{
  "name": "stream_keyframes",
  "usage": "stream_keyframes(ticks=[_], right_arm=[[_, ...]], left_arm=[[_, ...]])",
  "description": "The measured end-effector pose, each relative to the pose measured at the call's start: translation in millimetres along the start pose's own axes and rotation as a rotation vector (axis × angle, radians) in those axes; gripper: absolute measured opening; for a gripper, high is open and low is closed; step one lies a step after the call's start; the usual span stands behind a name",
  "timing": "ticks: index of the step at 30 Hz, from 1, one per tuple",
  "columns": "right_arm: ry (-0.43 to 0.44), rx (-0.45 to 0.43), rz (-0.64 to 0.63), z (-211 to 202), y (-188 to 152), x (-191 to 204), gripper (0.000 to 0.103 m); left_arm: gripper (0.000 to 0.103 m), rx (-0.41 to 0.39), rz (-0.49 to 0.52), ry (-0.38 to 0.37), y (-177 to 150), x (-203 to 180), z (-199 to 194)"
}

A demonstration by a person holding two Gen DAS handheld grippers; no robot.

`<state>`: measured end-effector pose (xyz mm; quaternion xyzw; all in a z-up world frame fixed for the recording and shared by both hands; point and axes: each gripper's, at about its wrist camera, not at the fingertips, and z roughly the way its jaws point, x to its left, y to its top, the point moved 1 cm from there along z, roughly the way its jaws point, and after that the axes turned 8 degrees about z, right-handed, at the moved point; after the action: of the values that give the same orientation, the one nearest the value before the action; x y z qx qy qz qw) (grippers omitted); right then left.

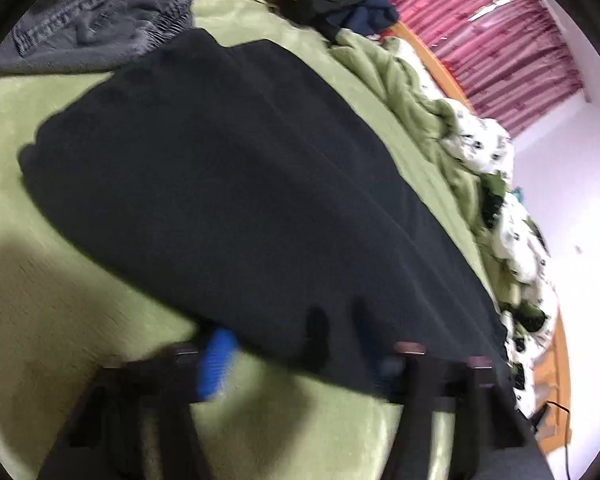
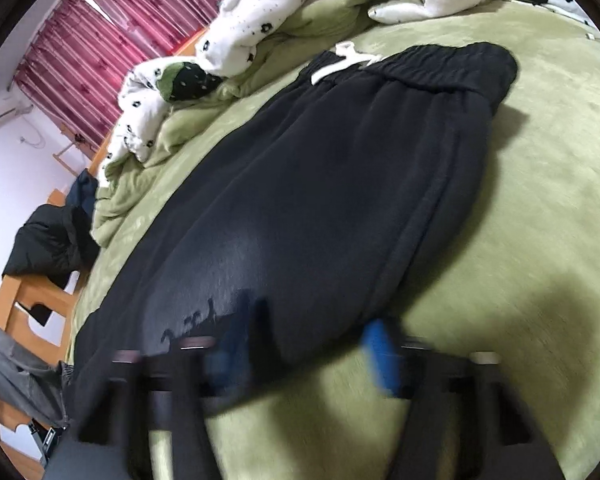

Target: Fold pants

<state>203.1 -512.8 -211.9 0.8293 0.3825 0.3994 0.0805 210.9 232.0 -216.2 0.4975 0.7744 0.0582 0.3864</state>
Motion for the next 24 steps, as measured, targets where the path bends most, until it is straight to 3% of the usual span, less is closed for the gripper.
stream_keyframes(ticks=[1,5,12,18,24], right_arm=[[-0.005,0.003,0.004,1,3,1,0.026],[0.073,-0.041,-0.010,-19,15,25,0.019],[0.124,-0.103,-0.167,-37,50,84,0.017],[0.138,-0.128,-0.232,1,95,122,0.017],[0.031,-0.112,-0.236,80,122,142,0.022]], left_arm=[[0.009,0.003,0.000,0.013,2,0,-1],[0.009,-0.030,0.016,-0.030,14,-8,-17],[0.010,-0.167,0.186,-0.028,72,-66,-39],[0.010,-0.234,0.295,0.090,127,-105,2],[0.013,-0.209,0.325,0.191,158,-115,79]])
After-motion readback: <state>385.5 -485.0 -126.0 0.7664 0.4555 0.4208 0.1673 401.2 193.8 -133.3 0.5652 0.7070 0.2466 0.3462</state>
